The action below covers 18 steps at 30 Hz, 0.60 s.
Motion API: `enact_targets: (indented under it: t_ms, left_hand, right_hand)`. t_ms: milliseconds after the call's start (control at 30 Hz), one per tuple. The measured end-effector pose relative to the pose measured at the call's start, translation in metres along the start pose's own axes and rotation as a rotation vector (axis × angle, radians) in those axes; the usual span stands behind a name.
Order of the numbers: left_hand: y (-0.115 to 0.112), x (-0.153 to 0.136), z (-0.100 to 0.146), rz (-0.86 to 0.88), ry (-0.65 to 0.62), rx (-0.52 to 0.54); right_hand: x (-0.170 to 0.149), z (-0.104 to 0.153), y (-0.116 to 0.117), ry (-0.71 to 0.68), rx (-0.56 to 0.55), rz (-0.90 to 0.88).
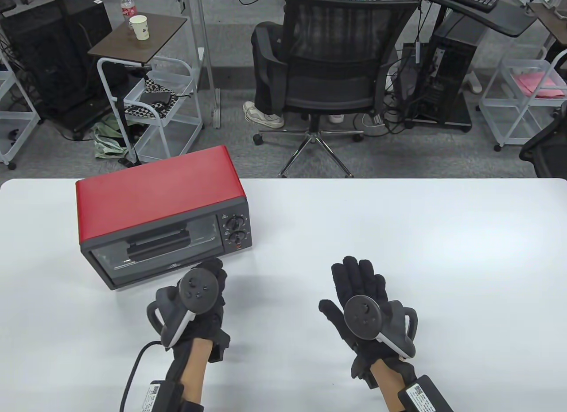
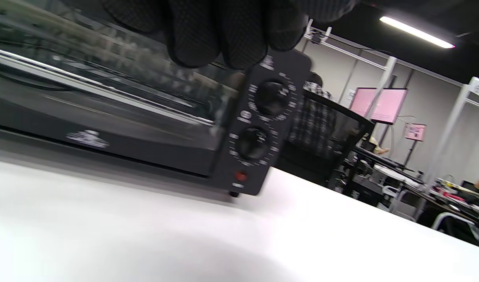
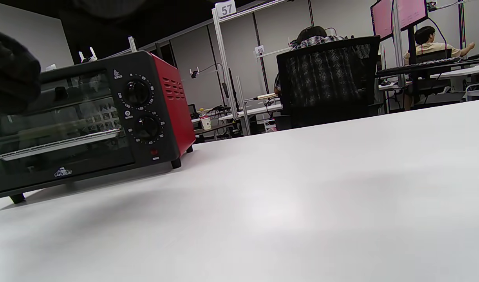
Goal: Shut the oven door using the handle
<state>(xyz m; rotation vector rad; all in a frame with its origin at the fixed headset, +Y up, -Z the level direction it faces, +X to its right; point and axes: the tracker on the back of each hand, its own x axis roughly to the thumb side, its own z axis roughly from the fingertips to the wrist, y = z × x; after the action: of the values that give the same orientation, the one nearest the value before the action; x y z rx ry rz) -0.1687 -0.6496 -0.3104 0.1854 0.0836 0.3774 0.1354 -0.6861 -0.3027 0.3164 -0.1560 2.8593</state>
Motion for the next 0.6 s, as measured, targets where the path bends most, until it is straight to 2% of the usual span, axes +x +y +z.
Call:
enact_targets:
  t_ms: [200,400,600]
  left_hand:
    - [-0.026,0.025,0.007,-0.112,-0.053,-0.040]
    - [-0.049,0.027,0.011,-0.232,-0.079,-0.116]
    - [-0.066,0.026,0.012,-0.275,-0.097,-0.234]
  right_hand:
    - [-0.003,0.000,0.004,0.020,0.010,0.009]
    - [-0.005,-0.001,0.009,0.035,0.019,0.023]
    - [-0.009,-0.002,0.013,0.050,0.019,0.036]
